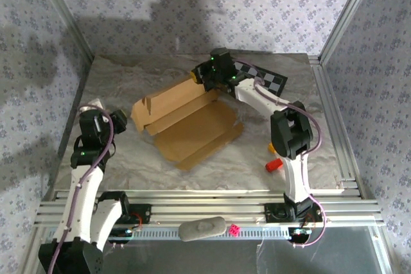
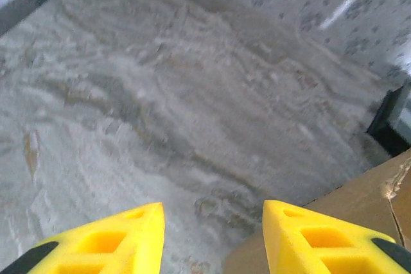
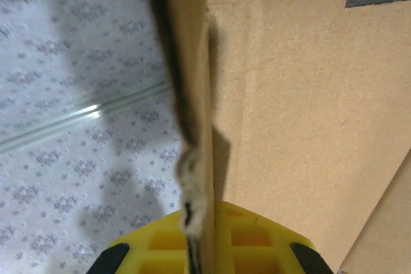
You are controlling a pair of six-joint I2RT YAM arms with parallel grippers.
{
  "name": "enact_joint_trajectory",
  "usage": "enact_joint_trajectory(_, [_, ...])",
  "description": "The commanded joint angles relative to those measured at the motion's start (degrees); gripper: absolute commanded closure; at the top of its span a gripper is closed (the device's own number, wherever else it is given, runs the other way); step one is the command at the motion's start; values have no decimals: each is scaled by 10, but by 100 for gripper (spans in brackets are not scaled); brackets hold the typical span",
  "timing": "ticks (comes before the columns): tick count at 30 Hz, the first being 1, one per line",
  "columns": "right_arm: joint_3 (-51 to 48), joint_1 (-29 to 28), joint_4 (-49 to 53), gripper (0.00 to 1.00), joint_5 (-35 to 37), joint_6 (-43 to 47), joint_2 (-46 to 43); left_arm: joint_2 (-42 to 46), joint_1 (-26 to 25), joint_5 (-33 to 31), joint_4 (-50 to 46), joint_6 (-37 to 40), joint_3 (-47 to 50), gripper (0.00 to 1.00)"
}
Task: Fold the paper box
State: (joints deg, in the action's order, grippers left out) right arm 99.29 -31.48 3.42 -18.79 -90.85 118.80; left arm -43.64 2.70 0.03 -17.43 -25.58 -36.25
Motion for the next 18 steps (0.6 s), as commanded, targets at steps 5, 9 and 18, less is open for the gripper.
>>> enact_joint_trajectory(5, [11, 5, -19, 100, -56, 69, 30, 5, 14, 56, 46, 25, 37, 67])
enact_joint_trajectory(9, [18, 12, -18, 100, -72, 81, 48, 2, 14, 124, 100, 42, 80, 69])
enact_joint_trajectory(18, [31, 16, -54, 100, -85, 60, 71, 36, -24, 186, 167, 4, 122, 68])
